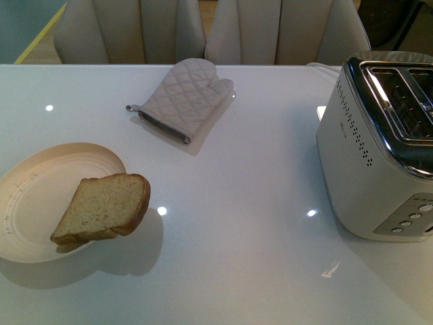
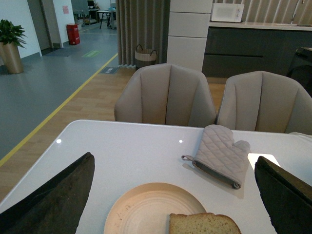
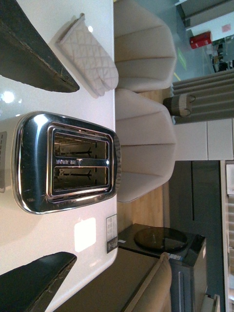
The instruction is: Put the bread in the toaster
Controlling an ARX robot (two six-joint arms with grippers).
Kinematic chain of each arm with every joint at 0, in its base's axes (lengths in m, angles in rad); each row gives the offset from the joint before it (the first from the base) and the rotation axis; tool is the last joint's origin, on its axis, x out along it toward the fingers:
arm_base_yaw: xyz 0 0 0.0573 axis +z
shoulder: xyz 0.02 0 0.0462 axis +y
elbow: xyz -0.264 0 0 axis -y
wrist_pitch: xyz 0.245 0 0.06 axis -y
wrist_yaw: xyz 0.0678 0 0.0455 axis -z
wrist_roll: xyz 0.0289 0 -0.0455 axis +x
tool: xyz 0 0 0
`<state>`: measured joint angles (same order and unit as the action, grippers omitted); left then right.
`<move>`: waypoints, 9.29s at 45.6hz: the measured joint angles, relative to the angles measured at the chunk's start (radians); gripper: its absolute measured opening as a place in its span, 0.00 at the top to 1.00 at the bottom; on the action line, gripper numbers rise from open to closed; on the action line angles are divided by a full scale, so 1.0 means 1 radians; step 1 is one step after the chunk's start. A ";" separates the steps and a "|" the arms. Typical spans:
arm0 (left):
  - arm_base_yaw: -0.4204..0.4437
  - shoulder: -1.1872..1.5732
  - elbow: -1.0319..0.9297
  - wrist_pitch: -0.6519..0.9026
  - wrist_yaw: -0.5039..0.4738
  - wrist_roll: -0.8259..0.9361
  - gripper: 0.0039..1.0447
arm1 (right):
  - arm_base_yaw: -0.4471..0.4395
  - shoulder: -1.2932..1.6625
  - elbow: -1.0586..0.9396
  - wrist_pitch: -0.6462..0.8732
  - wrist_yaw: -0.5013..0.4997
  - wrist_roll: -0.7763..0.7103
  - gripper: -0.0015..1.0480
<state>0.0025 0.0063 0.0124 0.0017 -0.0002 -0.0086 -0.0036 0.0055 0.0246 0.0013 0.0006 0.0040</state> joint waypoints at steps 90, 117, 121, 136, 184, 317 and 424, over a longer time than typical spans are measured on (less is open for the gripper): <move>0.275 2.225 0.631 0.587 0.120 -0.536 0.09 | 0.001 -0.001 0.000 0.000 0.000 0.000 0.09; 0.064 2.281 0.616 0.587 0.064 -0.678 0.96 | 0.001 -0.001 0.000 0.000 0.000 0.000 0.09; 0.007 2.275 0.602 0.590 0.064 -0.724 0.96 | 0.001 -0.001 0.000 0.000 0.000 0.000 0.09; -0.195 2.269 0.575 0.611 0.049 -0.890 0.91 | 0.001 -0.001 0.000 0.000 0.000 0.000 0.09; -0.005 1.225 0.135 1.074 0.000 -0.087 0.57 | 0.001 -0.001 0.000 0.000 0.000 0.000 0.09; -0.004 -0.001 0.000 0.000 0.000 0.000 0.06 | 0.312 1.381 0.502 0.333 0.003 0.340 0.09; -0.004 -0.001 0.000 0.000 0.000 0.000 0.06 | 0.369 2.066 0.769 0.597 -0.339 0.882 0.96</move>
<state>-0.0017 0.0051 0.0124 0.0013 -0.0002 -0.0086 0.3656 2.0716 0.7937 0.5983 -0.3386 0.8860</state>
